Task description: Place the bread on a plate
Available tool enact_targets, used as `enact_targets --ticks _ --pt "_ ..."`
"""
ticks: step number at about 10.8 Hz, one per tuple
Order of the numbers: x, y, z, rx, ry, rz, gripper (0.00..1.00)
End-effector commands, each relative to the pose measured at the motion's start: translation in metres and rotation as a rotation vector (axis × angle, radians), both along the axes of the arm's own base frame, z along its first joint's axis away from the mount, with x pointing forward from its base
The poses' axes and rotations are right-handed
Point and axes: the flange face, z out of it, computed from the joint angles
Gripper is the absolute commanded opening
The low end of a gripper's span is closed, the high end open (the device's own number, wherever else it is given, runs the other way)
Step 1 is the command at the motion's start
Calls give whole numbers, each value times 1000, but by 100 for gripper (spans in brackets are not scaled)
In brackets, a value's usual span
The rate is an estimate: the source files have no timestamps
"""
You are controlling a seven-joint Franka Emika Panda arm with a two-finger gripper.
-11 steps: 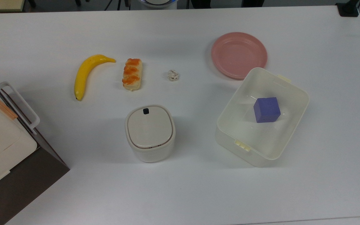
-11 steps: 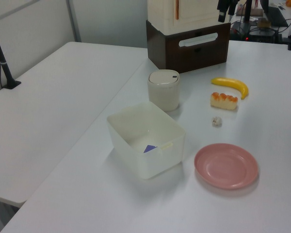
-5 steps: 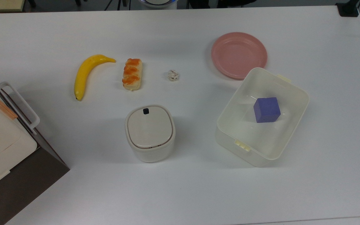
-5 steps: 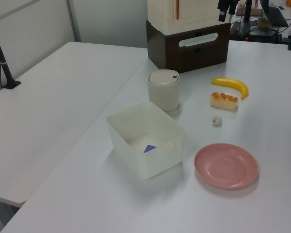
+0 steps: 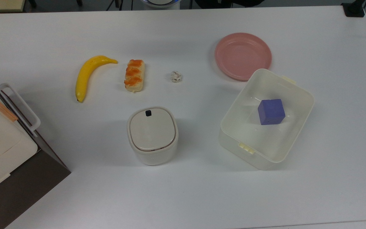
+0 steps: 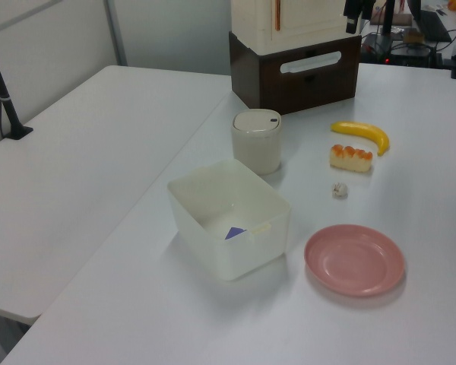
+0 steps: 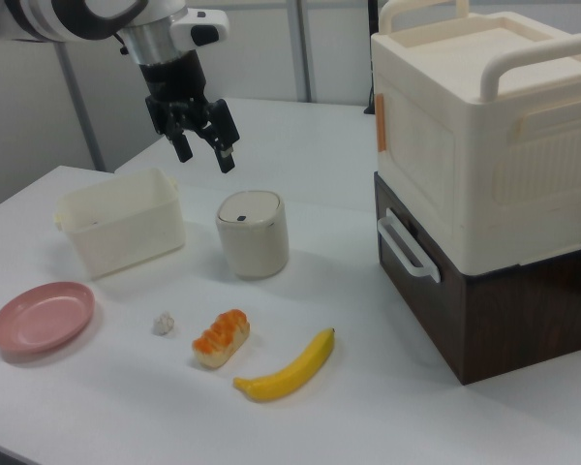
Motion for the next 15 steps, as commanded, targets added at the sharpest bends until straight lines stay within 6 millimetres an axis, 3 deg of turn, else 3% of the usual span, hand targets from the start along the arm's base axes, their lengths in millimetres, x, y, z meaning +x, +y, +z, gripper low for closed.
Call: enact_targets --ticks 1,4,13,15 --pt "-3 -8 5 33 13 -3 100" --pt "-3 0 4 16 22 11 100" --pt "-6 -7 -3 -7 88 1 100" --pt "-7 -1 -7 -21 107 25 100"
